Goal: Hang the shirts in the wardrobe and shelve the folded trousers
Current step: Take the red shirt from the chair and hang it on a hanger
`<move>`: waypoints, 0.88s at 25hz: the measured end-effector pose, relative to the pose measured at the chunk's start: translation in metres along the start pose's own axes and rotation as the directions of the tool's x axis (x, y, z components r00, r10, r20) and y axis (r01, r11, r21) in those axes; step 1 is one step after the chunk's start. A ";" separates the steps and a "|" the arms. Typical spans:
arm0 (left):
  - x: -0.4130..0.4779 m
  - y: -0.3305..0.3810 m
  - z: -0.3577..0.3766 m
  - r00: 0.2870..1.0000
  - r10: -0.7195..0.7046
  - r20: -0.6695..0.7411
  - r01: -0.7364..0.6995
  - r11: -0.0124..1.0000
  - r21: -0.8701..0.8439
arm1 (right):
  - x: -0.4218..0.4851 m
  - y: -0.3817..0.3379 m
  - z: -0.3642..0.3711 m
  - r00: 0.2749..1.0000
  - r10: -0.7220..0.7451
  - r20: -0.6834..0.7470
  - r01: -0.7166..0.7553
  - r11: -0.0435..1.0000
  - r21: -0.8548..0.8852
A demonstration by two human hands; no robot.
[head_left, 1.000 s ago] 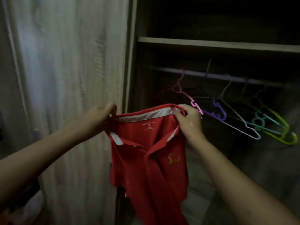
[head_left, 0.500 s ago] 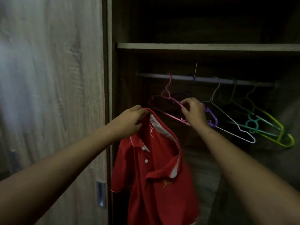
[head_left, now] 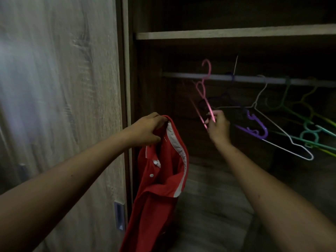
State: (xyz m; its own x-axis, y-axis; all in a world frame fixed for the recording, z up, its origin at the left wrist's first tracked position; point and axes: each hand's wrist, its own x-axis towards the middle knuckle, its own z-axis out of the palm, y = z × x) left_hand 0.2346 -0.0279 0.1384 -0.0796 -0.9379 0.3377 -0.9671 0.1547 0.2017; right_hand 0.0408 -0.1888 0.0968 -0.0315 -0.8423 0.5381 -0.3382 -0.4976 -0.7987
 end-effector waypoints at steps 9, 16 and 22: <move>0.005 0.001 0.006 0.996 -0.039 0.081 0.042 0.998 -0.039 | -0.080 0.055 -0.023 0.999 0.041 -0.013 -0.039 0.992 0.117; 0.002 0.024 0.012 0.983 -0.078 0.167 0.118 0.962 -0.247 | -0.100 -0.011 -0.066 0.999 0.053 0.006 -0.048 0.863 0.503; -0.011 0.046 0.000 0.964 -0.054 0.259 0.173 0.871 -0.461 | -0.105 -0.047 -0.056 0.995 -0.066 0.075 -0.008 0.693 0.721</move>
State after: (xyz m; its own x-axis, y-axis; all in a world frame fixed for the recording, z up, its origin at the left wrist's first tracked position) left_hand 0.1913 -0.0104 0.1439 -0.0867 -0.9933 0.0766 -0.7445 0.1157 0.6575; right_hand 0.0075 -0.0656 0.0927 0.0610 -0.8210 0.5677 0.4443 -0.4870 -0.7520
